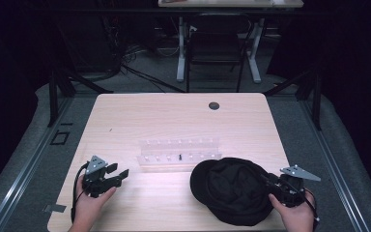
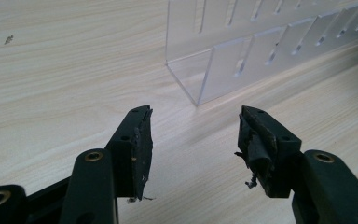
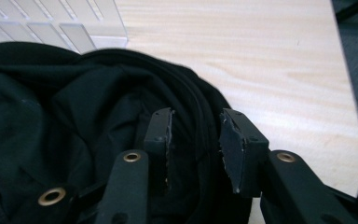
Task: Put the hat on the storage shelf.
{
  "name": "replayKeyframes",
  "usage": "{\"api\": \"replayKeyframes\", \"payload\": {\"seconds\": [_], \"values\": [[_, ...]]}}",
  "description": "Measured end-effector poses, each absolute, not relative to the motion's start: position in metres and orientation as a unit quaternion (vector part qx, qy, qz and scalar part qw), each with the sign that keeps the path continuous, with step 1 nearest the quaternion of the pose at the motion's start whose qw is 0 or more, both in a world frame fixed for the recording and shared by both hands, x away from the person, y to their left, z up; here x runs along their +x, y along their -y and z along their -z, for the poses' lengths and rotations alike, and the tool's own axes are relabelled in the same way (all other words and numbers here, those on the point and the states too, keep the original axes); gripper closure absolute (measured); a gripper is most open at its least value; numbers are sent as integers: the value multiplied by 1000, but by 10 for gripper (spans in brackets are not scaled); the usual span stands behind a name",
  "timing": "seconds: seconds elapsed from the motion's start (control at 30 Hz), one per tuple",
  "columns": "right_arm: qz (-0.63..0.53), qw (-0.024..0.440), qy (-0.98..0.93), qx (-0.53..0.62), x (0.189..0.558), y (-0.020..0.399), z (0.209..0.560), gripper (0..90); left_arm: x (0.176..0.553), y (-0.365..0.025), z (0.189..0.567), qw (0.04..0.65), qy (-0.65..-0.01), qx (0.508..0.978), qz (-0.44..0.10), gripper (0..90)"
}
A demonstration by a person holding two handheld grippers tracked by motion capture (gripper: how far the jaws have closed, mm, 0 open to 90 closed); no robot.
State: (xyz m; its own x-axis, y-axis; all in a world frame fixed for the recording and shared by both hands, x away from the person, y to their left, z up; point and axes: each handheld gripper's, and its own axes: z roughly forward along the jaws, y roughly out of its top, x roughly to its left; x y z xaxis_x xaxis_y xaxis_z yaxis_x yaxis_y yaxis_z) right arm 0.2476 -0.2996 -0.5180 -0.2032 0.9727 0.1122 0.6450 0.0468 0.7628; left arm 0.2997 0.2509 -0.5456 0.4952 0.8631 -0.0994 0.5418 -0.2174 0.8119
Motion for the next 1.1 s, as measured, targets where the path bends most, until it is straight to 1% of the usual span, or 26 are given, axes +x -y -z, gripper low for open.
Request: {"api": "replayKeyframes", "payload": {"seconds": [0.07, 0.1, 0.17, 0.2, 0.23, 0.27, 0.37, 0.4, 0.43, 0.5, 0.53, 0.57, 0.6, 0.67, 0.7, 0.73, 0.77, 0.87, 0.9, 0.93, 1.0, 1.1], "values": [[-363, 237, -687, 584, 246, 297, 512, 631, 299, -251, 545, 421, -463, 756, -193, 458], [-365, 260, -682, 578, 245, 296, 508, 614, 298, -252, 544, 420, -463, 757, -191, 464], [-374, 264, -677, 576, 245, 296, 506, 617, 298, -253, 543, 424, -466, 753, -192, 465], [-397, 250, -670, 575, 244, 296, 504, 639, 298, -253, 543, 427, -466, 751, -192, 465], [-453, 218, -655, 564, 244, 298, 501, 657, 298, -254, 543, 425, -466, 752, -190, 465], [-484, 218, -648, 546, 243, 297, 497, 676, 298, -253, 543, 427, -466, 751, -190, 465], [-465, 226, -658, 547, 246, 293, 490, 688, 298, -253, 543, 418, -464, 758, -188, 465], [-443, 246, -667, 546, 248, 290, 488, 696, 298, -252, 544, 418, -465, 757, -188, 465], [-443, 246, -667, 546, 248, 290, 488, 696, 298, -252, 544, 418, -465, 757, -188, 465], [-391, 284, -694, 534, 249, 283, 482, 701, 298, -252, 544, 419, -462, 758, -191, 464], [-349, 320, -705, 527, 249, 279, 479, 705, 298, -252, 544, 419, -462, 758, -191, 464], [-323, 339, -715, 520, 249, 276, 476, 705, 298, -252, 544, 419, -463, 758, -191, 464], [-307, 343, -722, 516, 249, 276, 473, 700, 298, -252, 544, 419, -464, 757, -191, 464], [-298, 327, -727, 525, 250, 277, 468, 693, 298, -252, 544, 416, -465, 758, -190, 464], [-293, 289, -730, 545, 253, 280, 463, 689, 298, -252, 544, 417, -465, 757, -190, 463], [-293, 289, -730, 545, 253, 280, 463, 689, 298, -252, 544, 417, -465, 757, -190, 462], [-282, 262, -732, 562, 256, 283, 460, 690, 298, -252, 544, 419, -464, 757, -190, 462], [-254, 220, -741, 582, 262, 289, 456, 664, 298, -252, 544, 417, -462, 759, -189, 460], [-254, 220, -741, 582, 262, 289, 456, 664, 298, -252, 544, 417, -462, 759, -188, 460], [-237, 192, -743, 596, 266, 294, 455, 658, 298, -251, 545, 417, -463, 760, -186, 460], [-216, 178, -743, 608, 270, 299, 454, 673, 298, -250, 546, 418, -463, 759, -188, 460], [-197, 165, -741, 620, 274, 305, 455, 673, 298, -250, 546, 416, -462, 760, -187, 460]]}}
